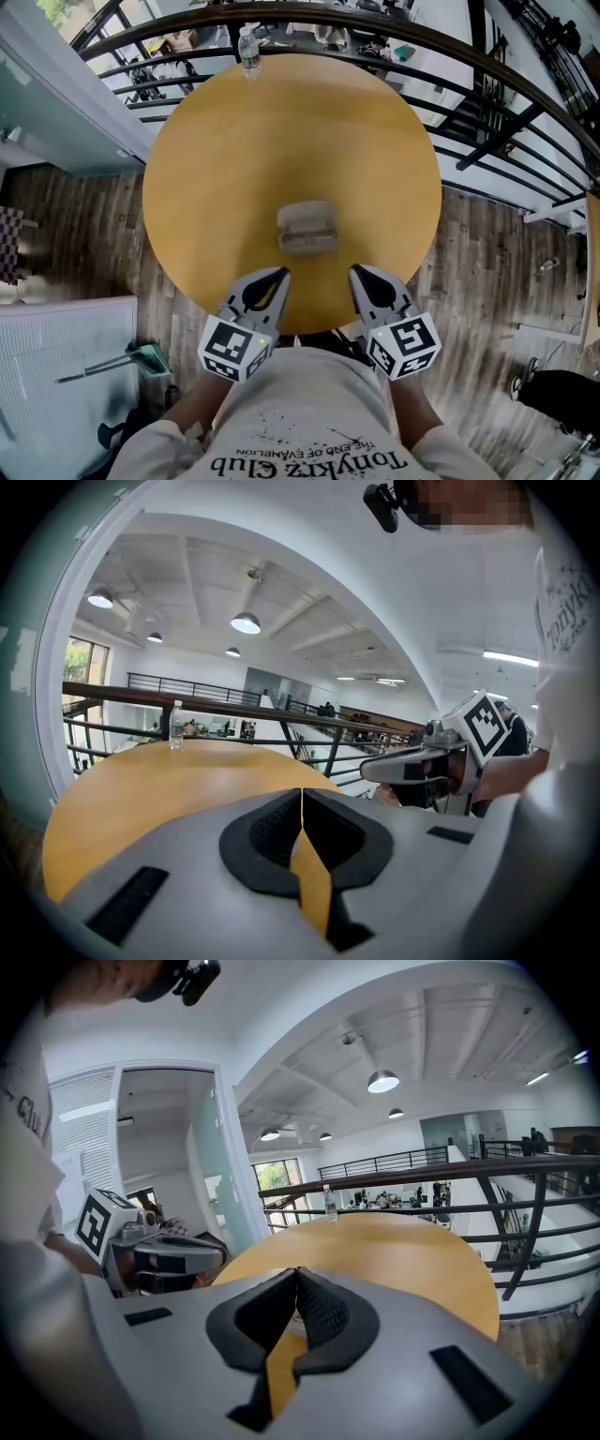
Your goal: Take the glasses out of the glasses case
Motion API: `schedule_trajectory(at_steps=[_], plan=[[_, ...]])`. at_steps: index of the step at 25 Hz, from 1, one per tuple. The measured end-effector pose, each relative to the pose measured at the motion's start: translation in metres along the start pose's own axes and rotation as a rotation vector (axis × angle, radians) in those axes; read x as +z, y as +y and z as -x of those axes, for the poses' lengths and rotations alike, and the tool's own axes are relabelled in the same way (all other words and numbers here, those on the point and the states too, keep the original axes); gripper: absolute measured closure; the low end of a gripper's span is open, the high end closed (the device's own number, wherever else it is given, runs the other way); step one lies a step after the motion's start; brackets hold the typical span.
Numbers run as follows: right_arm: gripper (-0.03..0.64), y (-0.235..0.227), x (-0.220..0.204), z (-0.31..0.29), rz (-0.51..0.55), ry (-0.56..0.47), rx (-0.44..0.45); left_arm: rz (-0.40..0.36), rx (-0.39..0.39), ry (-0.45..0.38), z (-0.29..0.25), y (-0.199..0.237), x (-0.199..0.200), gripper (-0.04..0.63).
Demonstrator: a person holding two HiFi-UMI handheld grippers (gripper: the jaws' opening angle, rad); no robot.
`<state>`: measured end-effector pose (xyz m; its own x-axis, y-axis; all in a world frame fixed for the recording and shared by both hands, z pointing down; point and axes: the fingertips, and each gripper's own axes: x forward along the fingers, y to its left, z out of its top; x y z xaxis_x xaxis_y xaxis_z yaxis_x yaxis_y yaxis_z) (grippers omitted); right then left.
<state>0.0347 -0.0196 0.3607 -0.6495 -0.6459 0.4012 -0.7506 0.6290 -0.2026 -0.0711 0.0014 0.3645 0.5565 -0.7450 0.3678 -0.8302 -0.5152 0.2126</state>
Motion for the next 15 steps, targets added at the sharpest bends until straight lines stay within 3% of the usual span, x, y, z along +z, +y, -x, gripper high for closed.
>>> schedule_trajectory(at_steps=[15], plan=[[0.592, -0.019, -0.024, -0.034, -0.024, 0.060, -0.003, -0.015, -0.040, 0.075, -0.039, 0.025, -0.027, 0.566]])
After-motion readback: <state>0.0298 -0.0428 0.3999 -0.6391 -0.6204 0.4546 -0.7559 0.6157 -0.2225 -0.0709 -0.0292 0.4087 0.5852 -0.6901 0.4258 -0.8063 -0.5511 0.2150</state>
